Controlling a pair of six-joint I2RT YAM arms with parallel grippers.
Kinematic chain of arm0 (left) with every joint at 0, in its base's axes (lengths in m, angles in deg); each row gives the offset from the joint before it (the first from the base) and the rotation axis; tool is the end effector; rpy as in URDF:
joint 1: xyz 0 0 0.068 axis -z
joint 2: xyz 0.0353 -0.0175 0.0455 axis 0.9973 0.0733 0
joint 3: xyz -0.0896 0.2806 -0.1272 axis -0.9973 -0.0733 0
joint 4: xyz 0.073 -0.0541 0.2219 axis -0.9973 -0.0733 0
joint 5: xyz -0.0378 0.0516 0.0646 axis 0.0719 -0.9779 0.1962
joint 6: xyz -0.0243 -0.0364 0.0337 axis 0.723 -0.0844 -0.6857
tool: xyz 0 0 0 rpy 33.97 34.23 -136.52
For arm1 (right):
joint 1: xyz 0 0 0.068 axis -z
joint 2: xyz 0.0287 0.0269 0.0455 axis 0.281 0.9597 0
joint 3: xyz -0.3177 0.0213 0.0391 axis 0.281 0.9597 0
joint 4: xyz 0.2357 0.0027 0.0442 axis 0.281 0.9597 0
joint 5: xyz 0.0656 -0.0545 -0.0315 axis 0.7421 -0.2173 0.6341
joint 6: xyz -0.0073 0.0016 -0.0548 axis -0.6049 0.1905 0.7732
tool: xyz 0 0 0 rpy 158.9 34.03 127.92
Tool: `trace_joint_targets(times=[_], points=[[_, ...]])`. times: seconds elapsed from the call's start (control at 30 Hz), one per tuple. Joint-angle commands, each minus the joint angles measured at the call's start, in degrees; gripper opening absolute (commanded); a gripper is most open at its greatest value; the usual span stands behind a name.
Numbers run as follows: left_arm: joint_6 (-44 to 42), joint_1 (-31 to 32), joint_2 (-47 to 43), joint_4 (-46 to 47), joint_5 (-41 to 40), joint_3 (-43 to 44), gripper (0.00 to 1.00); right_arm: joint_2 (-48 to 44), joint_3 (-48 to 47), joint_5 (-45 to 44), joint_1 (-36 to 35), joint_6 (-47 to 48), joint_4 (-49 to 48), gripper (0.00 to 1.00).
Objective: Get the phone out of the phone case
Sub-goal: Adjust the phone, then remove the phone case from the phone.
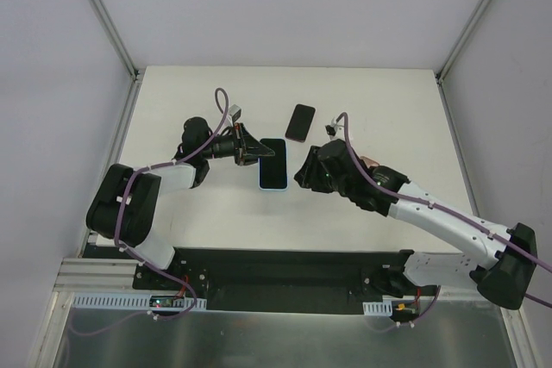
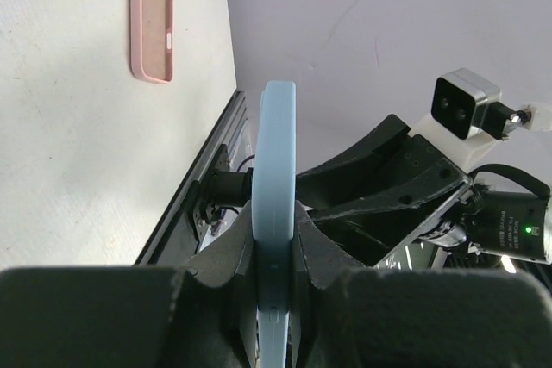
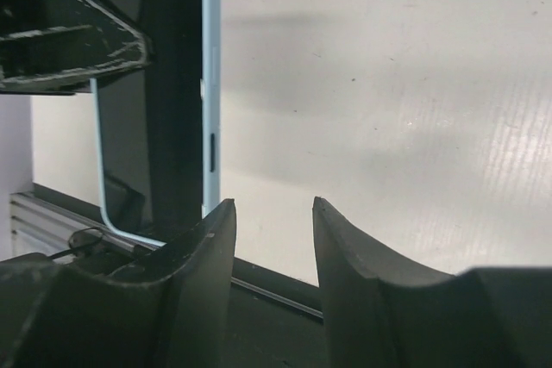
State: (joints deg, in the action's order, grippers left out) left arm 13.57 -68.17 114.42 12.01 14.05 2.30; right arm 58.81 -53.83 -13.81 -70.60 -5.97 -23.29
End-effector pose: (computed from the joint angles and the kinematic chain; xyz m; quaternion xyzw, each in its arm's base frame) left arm 0.2749 -0.1214 0.2904 -0.0090 0.7033 -0.6954 0.1473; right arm 0.1327 0.1684 0.3651 -0.0858 0.8669 0.2569 0.4185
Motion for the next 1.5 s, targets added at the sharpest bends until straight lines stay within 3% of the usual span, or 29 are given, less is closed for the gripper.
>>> trace_joint_targets(times=[0.0,0.27,0.73,1.23,1.47], points=[[-1.23,0.21,-3.38,2.21,1.31,2.72,0.0,1.17,-2.38,-2.95,-1.17,2.33,4.11,0.43],[-3.26,0.21,-3.82,-0.69,1.4,2.89,0.0,-0.5,-2.11,-2.86,-3.37,4.44,-0.19,0.43],[-4.58,0.21,-4.87,-2.72,1.67,3.51,0.0,4.77,-5.01,-1.01,-4.34,5.85,-0.02,0.43],[-4.14,0.21,-7.24,-4.21,2.02,4.91,0.0,16.11,-14.85,-15.77,-9.26,4.36,17.28,0.41],[-4.58,0.13,-8.21,-5.26,2.11,5.27,0.0,17.17,-14.6,-19.11,-9.61,1.98,21.95,0.4]])
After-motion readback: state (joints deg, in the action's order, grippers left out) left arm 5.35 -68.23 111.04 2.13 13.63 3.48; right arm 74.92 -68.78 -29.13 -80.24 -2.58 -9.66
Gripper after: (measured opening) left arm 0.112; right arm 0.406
